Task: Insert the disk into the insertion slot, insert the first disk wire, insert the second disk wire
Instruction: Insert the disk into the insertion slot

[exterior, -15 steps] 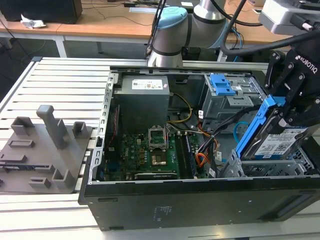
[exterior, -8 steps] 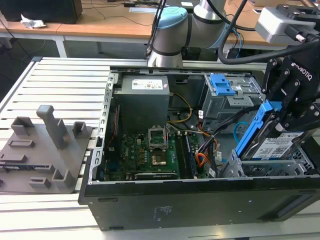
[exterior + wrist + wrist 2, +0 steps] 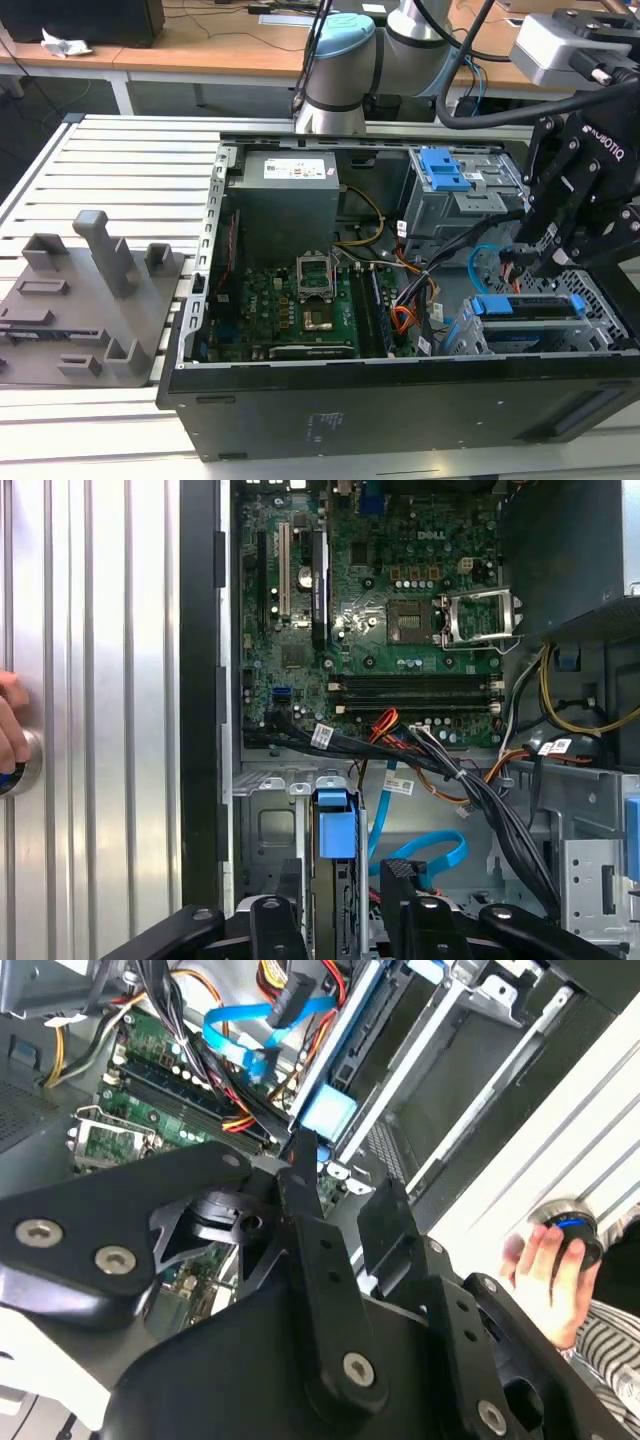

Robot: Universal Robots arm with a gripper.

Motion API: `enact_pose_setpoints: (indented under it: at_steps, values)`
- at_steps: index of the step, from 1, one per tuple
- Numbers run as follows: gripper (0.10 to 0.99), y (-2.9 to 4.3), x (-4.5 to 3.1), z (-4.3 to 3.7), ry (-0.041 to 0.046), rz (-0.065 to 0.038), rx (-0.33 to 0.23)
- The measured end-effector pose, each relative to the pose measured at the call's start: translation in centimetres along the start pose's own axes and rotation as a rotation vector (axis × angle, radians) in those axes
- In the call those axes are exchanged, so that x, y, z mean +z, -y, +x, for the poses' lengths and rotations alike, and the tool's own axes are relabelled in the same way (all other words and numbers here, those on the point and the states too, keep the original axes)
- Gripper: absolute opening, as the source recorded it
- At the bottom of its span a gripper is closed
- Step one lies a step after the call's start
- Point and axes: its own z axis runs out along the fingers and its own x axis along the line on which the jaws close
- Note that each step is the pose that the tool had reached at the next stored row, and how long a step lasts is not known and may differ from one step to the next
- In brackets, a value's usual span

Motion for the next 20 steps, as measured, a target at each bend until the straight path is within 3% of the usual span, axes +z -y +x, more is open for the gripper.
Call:
enact_pose_setpoints:
  at_steps: [2,7,9,13,18,20]
  values:
    - [0.427,0.00,0.00,0.00,0.0001,0.000,0.000]
    - [0.106,0.00,0.01,0.00,0.0000,0.000,0.000]
    - [0.106,0.04,0.01,0.00,-0.0002,0.000,0.000]
    - [0.106,0.99,0.24,-0.09,-0.0004,-0.004,0.000]
    - [0.106,1.16,1.75,-0.06,-0.0005,-0.004,0.000]
    - [0.106,1.19,2.39,0.35,-0.0006,-0.004,0.000]
